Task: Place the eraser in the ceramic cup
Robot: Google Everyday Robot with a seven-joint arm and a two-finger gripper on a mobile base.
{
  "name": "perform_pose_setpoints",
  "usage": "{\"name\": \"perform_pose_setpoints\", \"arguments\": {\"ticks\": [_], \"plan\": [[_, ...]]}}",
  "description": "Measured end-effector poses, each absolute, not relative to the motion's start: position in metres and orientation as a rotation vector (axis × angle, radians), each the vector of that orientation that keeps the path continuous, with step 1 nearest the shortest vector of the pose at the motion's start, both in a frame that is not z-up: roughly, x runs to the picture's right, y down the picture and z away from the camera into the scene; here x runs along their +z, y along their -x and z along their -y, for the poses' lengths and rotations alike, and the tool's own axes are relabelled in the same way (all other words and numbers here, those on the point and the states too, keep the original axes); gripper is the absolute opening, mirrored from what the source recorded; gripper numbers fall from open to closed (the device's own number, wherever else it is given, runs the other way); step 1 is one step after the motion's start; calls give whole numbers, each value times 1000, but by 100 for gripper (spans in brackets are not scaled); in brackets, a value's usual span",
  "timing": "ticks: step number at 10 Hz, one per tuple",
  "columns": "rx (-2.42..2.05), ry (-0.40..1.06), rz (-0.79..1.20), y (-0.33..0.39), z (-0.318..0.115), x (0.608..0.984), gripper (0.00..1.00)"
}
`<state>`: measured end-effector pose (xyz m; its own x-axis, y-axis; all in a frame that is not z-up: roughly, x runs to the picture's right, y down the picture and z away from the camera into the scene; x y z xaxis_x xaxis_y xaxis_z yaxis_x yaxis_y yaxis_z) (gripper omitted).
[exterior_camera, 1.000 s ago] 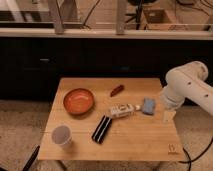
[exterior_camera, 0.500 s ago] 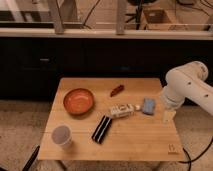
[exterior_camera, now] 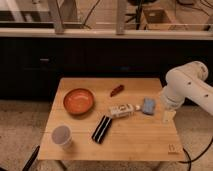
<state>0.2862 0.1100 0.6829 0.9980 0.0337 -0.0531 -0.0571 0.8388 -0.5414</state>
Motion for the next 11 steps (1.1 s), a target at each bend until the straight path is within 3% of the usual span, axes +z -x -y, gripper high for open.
{"name": "perform_pose_setpoints", "arguments": {"ticks": [4, 11], "plan": [[8, 575, -26, -270, -115, 689, 80], [-164, 575, 49, -156, -132, 716, 80]]}}
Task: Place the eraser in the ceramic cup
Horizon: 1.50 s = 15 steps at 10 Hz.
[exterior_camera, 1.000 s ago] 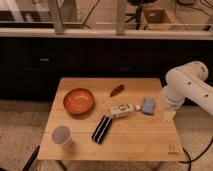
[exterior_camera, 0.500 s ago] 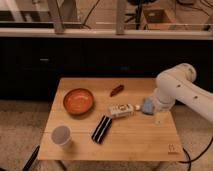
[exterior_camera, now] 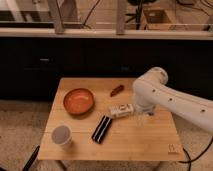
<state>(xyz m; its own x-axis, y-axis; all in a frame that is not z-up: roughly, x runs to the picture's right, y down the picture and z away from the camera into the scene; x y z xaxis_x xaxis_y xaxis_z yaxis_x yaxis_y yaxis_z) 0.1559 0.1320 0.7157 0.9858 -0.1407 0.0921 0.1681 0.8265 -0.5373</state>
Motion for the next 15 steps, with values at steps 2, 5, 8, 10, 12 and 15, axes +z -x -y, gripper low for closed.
{"name": "perform_pose_setpoints", "arguments": {"ticks": [2, 5, 8, 10, 12, 15], "plan": [[-200, 574, 72, -138, -140, 725, 80], [-245, 571, 101, -109, -149, 740, 80], [-279, 581, 126, -104, -156, 755, 80], [-308, 587, 146, -88, -161, 764, 80], [-326, 592, 163, -76, -164, 770, 80], [-363, 600, 181, -70, -175, 783, 80]]}}
